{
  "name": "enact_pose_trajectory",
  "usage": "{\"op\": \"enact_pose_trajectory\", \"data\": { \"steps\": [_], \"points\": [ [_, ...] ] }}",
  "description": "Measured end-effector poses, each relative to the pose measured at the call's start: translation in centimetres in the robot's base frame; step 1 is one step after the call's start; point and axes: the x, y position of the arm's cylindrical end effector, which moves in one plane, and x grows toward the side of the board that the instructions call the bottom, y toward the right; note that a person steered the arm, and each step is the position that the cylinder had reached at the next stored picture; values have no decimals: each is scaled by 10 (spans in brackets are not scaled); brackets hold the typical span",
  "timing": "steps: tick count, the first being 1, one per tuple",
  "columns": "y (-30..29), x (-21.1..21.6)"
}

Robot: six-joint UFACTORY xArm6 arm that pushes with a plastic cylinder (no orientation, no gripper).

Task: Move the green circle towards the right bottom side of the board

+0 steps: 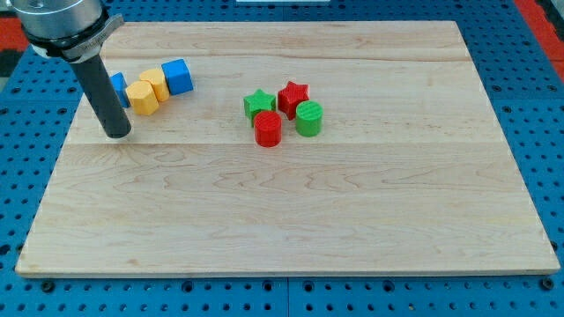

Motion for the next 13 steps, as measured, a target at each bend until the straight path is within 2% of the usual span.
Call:
{"op": "enact_pose_trajectory", "data": {
  "steps": [4, 5, 7, 8, 10, 13],
  "points": [
    [27, 0],
    [50, 0],
    [126, -39],
    [145, -60],
    [154, -61],
    [273, -21]
  ]
}}
